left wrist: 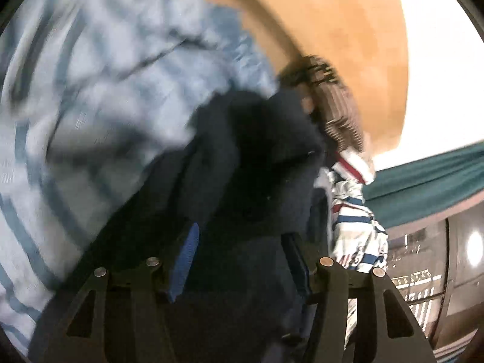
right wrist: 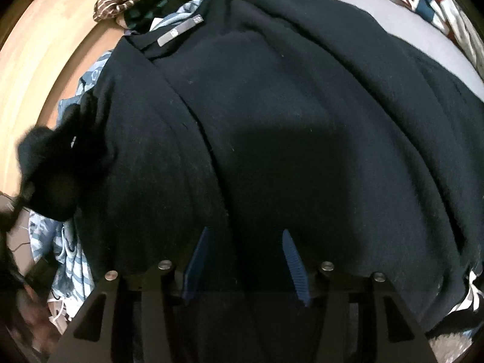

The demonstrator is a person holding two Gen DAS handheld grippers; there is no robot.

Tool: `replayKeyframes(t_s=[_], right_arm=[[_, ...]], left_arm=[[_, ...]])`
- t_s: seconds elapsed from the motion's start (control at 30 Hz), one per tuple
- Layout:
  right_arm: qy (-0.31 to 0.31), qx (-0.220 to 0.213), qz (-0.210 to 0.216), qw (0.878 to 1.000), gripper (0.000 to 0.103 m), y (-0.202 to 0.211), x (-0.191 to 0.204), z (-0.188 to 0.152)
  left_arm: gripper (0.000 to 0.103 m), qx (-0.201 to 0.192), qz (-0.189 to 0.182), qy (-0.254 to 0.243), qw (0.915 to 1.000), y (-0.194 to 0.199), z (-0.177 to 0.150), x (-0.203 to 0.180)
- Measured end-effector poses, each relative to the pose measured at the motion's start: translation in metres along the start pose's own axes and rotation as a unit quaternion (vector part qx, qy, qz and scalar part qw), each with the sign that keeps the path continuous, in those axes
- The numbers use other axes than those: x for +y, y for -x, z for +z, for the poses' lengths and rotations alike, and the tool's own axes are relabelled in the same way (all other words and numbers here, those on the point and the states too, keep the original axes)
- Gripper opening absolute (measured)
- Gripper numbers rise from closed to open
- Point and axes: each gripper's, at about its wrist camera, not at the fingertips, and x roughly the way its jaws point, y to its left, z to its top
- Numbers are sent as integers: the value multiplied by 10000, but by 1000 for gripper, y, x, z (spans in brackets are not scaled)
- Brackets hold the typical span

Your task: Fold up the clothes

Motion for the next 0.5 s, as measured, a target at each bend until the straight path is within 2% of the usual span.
replayKeyframes(t_s=[0.1, 0.2, 0.3, 0.4, 0.43, 0.5], right_arm=[[-13, 14, -79, 10000, 56, -3, 0, 1], [-15, 133, -59, 9999, 58, -14, 4, 4], [119, 308, -52, 9994, 58, -23, 7, -3], [477, 415, 69, 9980, 47, -27, 15, -17], [598, 398, 123, 9973, 39, -25, 17, -23], [889, 375, 385, 9946, 38, -23, 21, -32]], left_arm=[[57, 496, 281, 420, 9975, -38, -3, 22], [58, 365, 166, 378, 9985, -37, 4, 17], [57, 309, 407, 117, 9986, -42, 9, 11], [57, 309, 408, 69, 9987, -51, 15, 12], [57, 306, 399, 39, 9987, -52, 15, 11], [57, 272, 366, -30, 9990, -53, 13, 10]])
